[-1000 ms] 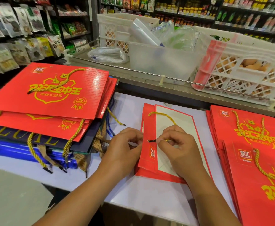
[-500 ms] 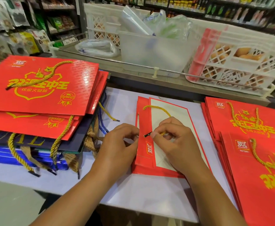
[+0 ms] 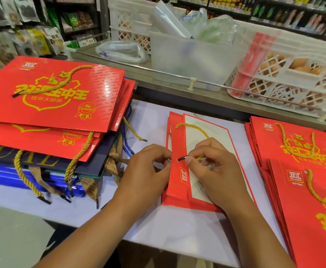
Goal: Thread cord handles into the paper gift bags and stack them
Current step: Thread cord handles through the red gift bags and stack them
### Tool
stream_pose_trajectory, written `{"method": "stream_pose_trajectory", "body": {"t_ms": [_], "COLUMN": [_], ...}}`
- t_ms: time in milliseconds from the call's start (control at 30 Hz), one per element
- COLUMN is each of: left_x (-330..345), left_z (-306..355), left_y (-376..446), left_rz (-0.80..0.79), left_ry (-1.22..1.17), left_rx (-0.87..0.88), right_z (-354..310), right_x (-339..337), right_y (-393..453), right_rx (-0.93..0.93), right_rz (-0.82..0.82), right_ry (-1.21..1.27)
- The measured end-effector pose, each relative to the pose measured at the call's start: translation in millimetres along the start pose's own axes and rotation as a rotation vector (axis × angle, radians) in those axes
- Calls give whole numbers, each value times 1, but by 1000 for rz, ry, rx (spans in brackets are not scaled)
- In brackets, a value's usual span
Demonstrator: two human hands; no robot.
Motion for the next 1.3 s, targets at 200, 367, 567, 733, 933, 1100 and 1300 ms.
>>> {"method": "stream_pose_trajectory", "body": {"t_ms": [200, 367, 567, 733, 933, 1100, 1300], "left_x": [0, 0, 2, 2, 1, -1, -1], "left_z": [-3, -5, -6, -7, -5, -3, 5], "left_y": [1, 1, 1, 1, 1, -1, -4], "left_rz": [12, 48, 23, 6, 17, 11, 9], "left_ry": [37, 68, -22, -40, -40, -54, -96], "left_rx": [44, 54, 8, 10, 14, 1, -12], "right_z": [-2, -5, -8, -7, -8, -7, -6], "right_x": [2, 6, 3, 3, 4, 8, 4], "right_y": [-2, -4, -3, -5, -7, -6, -6], "right_rx": [-57, -110, -150, -161, -166, -182, -155], "right_rz": [-11, -29, -13, -29, -8, -24, -52], "right_ry": [-27, -98, -119, -97, -92, -106, -77]}}
Point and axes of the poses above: each hand's wrist, its own y-axis towards the middle knuckle, its own x-axis out of the palm, z = x × y, the point moved 4 cm from there along y, towards the middle knuckle, and after that the axes turned 2 degrees about -y, right-handed, at the moved point
